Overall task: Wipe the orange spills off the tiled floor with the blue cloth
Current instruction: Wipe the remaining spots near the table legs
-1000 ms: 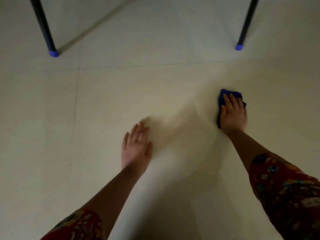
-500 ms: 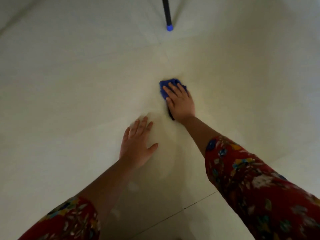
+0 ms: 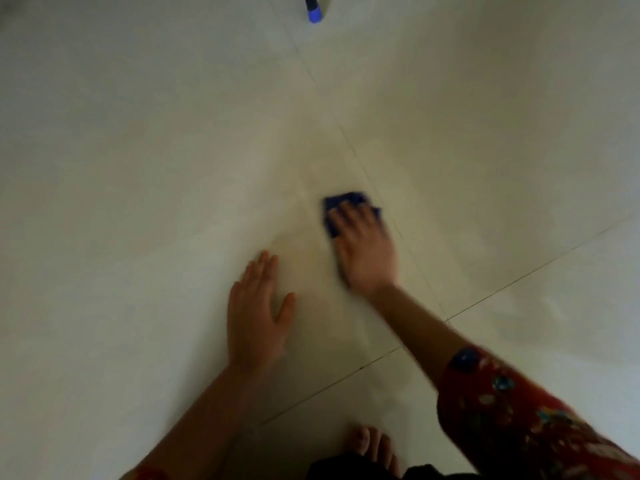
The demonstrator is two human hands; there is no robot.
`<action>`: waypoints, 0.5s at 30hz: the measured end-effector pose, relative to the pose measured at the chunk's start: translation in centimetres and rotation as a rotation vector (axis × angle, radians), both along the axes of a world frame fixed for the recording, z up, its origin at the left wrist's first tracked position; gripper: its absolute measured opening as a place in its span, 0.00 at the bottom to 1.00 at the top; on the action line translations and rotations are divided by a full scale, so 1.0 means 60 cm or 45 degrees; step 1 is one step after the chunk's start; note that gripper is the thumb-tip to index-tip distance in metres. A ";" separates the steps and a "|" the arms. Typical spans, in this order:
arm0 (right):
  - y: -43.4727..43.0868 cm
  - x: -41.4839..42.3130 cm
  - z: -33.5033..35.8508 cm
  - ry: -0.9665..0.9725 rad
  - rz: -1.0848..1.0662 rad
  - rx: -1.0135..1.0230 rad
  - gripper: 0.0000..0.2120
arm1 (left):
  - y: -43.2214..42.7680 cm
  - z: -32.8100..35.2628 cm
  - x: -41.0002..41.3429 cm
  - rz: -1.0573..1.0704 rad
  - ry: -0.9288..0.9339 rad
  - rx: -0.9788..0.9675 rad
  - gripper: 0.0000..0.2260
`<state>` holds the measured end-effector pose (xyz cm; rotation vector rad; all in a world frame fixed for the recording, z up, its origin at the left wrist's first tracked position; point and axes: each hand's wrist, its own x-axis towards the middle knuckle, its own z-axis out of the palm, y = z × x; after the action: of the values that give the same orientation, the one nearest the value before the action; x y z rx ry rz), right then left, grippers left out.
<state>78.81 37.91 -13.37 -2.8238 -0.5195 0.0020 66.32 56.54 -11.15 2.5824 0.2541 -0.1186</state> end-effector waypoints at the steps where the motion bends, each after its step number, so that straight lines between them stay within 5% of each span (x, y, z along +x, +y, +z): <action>1: 0.030 -0.056 0.000 0.027 0.204 -0.018 0.22 | 0.010 -0.003 -0.014 0.056 -0.018 0.011 0.29; 5: 0.002 -0.202 0.013 0.138 0.591 0.000 0.22 | 0.053 -0.009 -0.050 0.106 -0.001 0.059 0.28; 11: -0.054 -0.012 0.014 0.054 -0.320 -0.109 0.24 | 0.072 -0.011 -0.070 0.059 0.015 0.067 0.28; 15: 0.086 0.058 0.007 0.004 -0.115 -0.081 0.25 | 0.106 -0.008 -0.083 -0.080 0.062 0.131 0.28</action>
<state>82.30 43.08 -12.94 -2.9060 -0.3974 0.0051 61.32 62.93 -11.63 2.6931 0.2014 -0.1968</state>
